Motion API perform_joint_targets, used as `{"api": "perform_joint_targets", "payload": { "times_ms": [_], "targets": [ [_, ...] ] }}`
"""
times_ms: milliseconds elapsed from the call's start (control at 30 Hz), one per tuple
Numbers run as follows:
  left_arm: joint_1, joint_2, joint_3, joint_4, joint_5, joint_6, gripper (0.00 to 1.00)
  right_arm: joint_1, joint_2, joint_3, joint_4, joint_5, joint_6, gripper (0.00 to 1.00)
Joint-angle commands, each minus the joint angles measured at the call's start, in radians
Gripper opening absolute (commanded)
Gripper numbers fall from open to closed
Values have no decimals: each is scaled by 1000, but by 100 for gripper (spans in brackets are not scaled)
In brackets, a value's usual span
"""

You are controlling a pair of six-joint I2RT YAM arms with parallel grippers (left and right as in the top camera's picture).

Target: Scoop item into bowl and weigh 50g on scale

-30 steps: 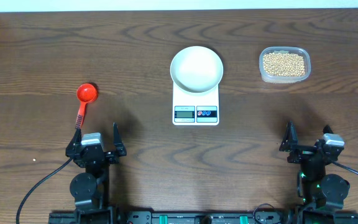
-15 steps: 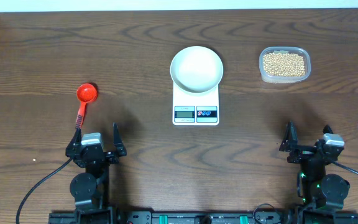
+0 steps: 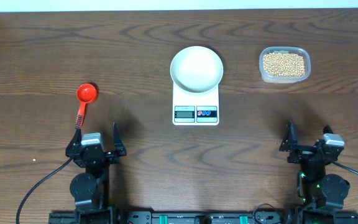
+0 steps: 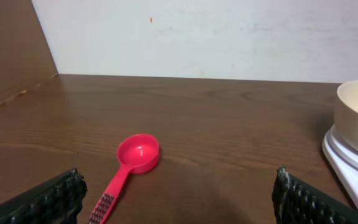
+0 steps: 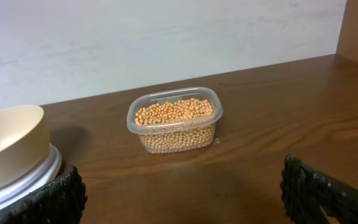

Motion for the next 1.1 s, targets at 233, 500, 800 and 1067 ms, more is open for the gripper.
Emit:
{"api": "perform_joint_targets", "payload": {
  "times_ms": [233, 500, 800, 1067],
  "targets": [
    [-2, 53, 45, -11, 112, -34, 98, 13, -6, -4, -2, 8, 15, 99],
    [-2, 483, 324, -15, 129, -26, 98, 13, -6, -4, -2, 8, 15, 99],
    [3, 1049, 806, -241, 130, -14, 98, 13, -6, -4, -2, 8, 15, 99],
    [119, 1418, 1165, -545, 134, -4, 98, 13, -6, -4, -2, 8, 15, 99]
  ]
}}
